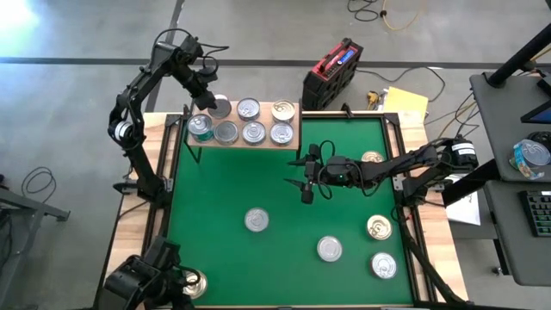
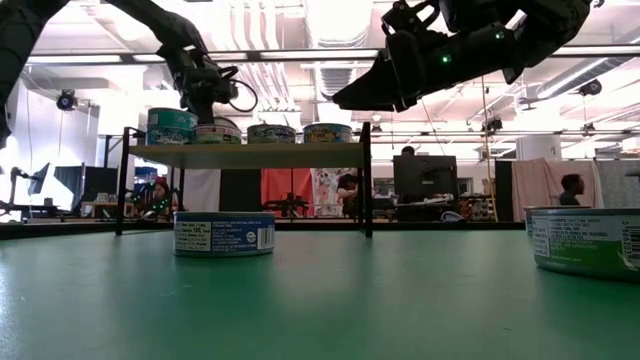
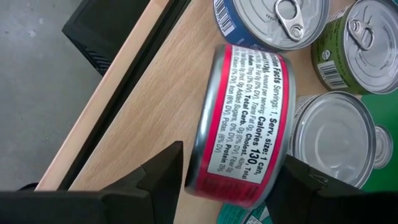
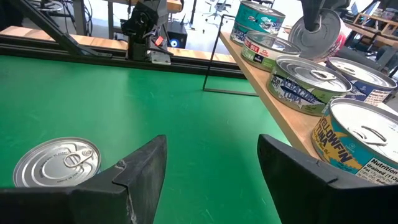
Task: Stack canned seafood by type on shelf
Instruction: Put the middle left red tuna can on the shelf
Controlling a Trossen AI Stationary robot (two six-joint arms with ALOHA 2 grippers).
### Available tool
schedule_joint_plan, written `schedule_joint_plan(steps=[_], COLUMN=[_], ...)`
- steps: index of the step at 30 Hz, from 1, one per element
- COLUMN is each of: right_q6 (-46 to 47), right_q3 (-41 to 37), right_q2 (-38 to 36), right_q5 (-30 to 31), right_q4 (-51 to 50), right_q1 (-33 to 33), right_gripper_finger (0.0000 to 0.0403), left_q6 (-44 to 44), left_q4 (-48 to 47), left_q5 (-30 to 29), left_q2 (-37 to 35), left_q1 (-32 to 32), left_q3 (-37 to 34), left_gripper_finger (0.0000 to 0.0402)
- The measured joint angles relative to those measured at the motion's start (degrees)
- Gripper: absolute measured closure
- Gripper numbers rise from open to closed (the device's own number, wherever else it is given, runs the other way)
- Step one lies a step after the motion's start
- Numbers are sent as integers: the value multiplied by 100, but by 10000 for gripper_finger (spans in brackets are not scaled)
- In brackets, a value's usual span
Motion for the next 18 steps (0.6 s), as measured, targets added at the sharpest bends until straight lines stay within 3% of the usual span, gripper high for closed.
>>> schedule_joint_plan(steps=[13,18], right_q6=[0,0], right_q3=[0,0], right_q2=[0,0], right_q5=[0,0], right_q4=[-2,-2], right_q1=[0,0], right_gripper_finger=[149,148], left_q6=[3,5], left_q4=[112,105], left_q5=[4,7], left_q2=[0,0], left_q1=[0,0], left_q3=[2,2], left_gripper_finger=[224,251])
